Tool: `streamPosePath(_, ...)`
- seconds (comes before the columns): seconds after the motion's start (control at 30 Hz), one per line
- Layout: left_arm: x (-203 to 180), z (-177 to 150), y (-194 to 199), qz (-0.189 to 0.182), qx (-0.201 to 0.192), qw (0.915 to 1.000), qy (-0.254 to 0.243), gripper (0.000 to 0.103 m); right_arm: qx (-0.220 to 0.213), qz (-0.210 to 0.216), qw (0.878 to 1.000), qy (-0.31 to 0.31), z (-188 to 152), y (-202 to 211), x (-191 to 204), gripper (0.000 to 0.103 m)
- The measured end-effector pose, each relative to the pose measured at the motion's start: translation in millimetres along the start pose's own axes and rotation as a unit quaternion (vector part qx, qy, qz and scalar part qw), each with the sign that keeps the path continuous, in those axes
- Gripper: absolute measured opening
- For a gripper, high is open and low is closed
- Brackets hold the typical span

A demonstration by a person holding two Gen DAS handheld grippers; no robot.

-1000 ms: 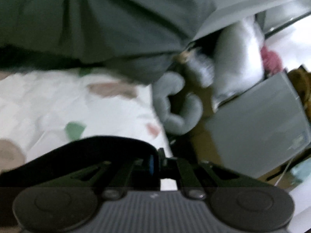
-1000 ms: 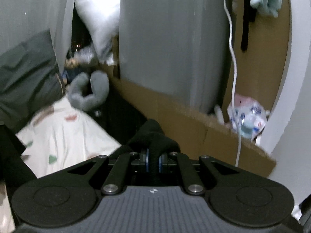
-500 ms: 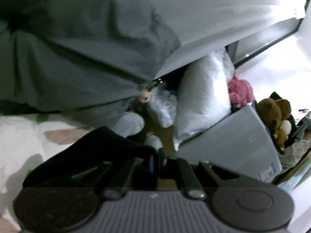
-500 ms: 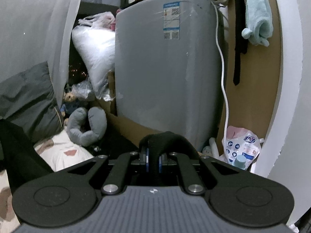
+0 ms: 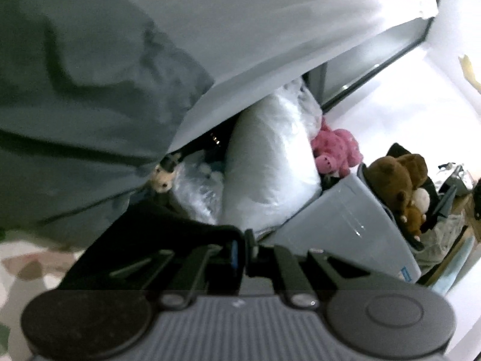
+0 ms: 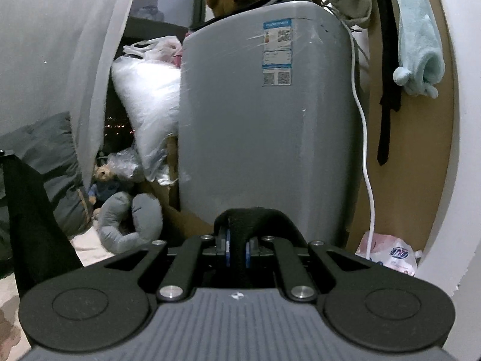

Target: Fold clothes

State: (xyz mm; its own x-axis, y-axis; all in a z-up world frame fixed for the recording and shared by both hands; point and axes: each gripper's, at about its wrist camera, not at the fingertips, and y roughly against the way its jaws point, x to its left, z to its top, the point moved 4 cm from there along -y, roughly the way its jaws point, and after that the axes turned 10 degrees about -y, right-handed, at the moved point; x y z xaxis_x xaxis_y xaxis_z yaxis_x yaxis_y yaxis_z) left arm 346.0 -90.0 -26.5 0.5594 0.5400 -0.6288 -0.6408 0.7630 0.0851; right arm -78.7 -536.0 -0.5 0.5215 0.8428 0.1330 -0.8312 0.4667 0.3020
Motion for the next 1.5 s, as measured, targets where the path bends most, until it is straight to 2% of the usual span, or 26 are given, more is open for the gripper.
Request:
streamPosePath(0.17, 36, -27, -22, 0.039, 0.026, 0.9989, 0.005, 0.004, 0.044, -0.018, 0.999, -0.023, -34, -36, -24, 0.01)
streamPosePath(0.43, 113, -126, -22, 0.117, 0.098, 0.9875, 0.039, 0.005, 0.162, -0.044, 0.986, -0.019, -143, -72, -50, 0.011)
streamPosePath(0.5, 130, -149, -20, 0.139, 0.12, 0.9819, 0.046, 0.005, 0.188, -0.057, 0.98, -0.024, -164, -80, -57, 0.016)
streamPosePath(0.57, 141, -167, -17, 0.151, 0.141, 0.977, 0.053, 0.009, 0.209, -0.065, 0.975, -0.027, -181, -86, -61, 0.029)
streamPosePath(0.6, 146, -177, -16, 0.156, 0.154, 0.974, 0.056, 0.017, 0.22, -0.071, 0.973, -0.029, -189, -88, -64, 0.032)
streamPosePath(0.63, 149, -189, -14, 0.162, 0.174, 0.9697, 0.055, 0.03, 0.222, -0.077, 0.972, -0.029, -193, -87, -66, 0.041)
streamPosePath(0.67, 149, -197, -11, 0.166, 0.189, 0.9665, 0.05, 0.038, 0.223, -0.083, 0.971, -0.03, -195, -86, -67, 0.055)
streamPosePath(0.73, 147, -209, -4, 0.169, 0.202, 0.964, 0.035, 0.066, 0.214, -0.103, 0.971, -0.031, -196, -79, -73, 0.072)
streamPosePath(0.8, 142, -219, 5, 0.178, 0.217, 0.9595, 0.021, 0.081, 0.197, -0.116, 0.973, -0.035, -192, -68, -79, 0.078)
streamPosePath(0.87, 136, -235, 20, 0.196, 0.245, 0.9495, 0.005, 0.083, 0.195, -0.122, 0.972, -0.043, -189, -60, -83, 0.08)
streamPosePath(0.97, 126, -269, 43, 0.197, 0.301, 0.933, -0.012, 0.083, 0.201, -0.116, 0.972, -0.045, -190, -44, -84, 0.08)
streamPosePath(1.07, 112, -299, 60, 0.162, 0.342, 0.9255, -0.013, 0.083, 0.231, -0.092, 0.968, -0.021, -203, -21, -75, 0.081)
streamPosePath(1.13, 98, -316, 65, 0.147, 0.373, 0.9154, -0.036, 0.083, 0.257, -0.066, 0.964, -0.013, -217, -1, -69, 0.081)
streamPosePath(1.23, 82, -336, 66, 0.131, 0.401, 0.9048, -0.056, 0.083, 0.281, -0.048, 0.958, -0.019, -232, 17, -67, 0.081)
streamPosePath(1.37, 66, -361, 60, 0.112, 0.426, 0.8964, -0.05, 0.084, 0.295, -0.048, 0.953, -0.047, -255, 32, -71, 0.081)
streamPosePath(1.5, 58, -380, 50, 0.117, 0.468, 0.8746, -0.051, 0.084, 0.309, -0.029, 0.944, -0.113, -282, 38, -78, 0.081)
